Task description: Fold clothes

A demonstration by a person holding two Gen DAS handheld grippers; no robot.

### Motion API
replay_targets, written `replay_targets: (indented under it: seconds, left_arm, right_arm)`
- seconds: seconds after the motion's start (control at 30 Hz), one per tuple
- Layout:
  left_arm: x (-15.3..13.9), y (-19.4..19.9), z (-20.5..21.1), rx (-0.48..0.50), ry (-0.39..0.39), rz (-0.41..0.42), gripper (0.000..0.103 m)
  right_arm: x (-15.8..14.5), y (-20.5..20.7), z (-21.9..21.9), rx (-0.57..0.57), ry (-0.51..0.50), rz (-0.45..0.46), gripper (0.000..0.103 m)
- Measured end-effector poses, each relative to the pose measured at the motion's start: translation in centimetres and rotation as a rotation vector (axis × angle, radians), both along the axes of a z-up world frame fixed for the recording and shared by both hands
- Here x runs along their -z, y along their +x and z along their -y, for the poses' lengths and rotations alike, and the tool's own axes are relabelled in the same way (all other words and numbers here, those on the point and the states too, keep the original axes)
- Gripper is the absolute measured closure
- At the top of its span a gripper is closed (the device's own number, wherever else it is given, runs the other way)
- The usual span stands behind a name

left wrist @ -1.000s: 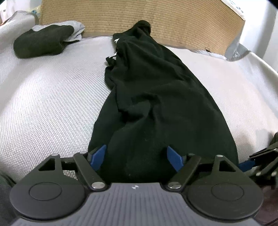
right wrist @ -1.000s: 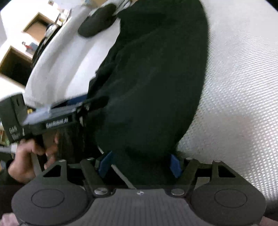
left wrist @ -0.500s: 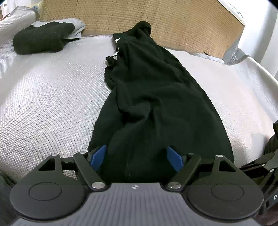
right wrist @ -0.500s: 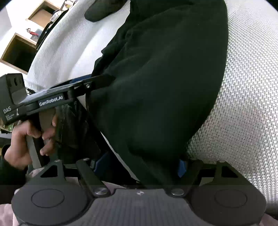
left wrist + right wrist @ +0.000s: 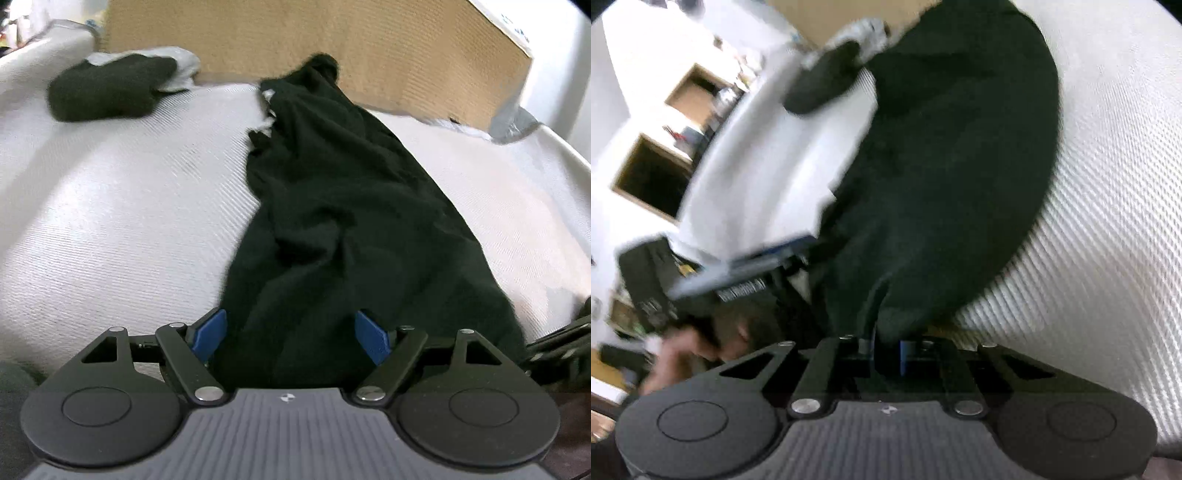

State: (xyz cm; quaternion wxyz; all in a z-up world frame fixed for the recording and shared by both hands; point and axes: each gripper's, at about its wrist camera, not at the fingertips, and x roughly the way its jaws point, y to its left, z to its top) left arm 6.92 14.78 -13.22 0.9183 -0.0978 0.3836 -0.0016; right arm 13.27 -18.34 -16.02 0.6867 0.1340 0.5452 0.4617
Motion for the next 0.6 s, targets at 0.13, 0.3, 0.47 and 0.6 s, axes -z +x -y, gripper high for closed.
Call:
replay_targets:
  seconds: [0.13,0.3,0.47,0.6]
  left_arm:
    - [-3.1,-1.5,-0.2,0.190,-0.036,0.090,0.021]
    - [-6.3,-3.5,2.1,0.440,0.029,0.163,0.012]
    - [-4.5,-4.8,4.6,0.498,0.120,0.149,0.011]
    - [-2.0,-4.2,6.5,0.505,0.216,0.085,0.011]
  right_arm:
    - [-0.9,1.5,1.1,0.080,0.140,-0.107,0.090]
    - [-2.6,3.6,0.0,0.124,0.219,-0.165,0.090]
    - [-4.0,5.5,-2.1,0.149,0.215,-0.141,0.090]
    - [-3.4,7.0,-2.5,0.132,0.152,-0.120,0.090]
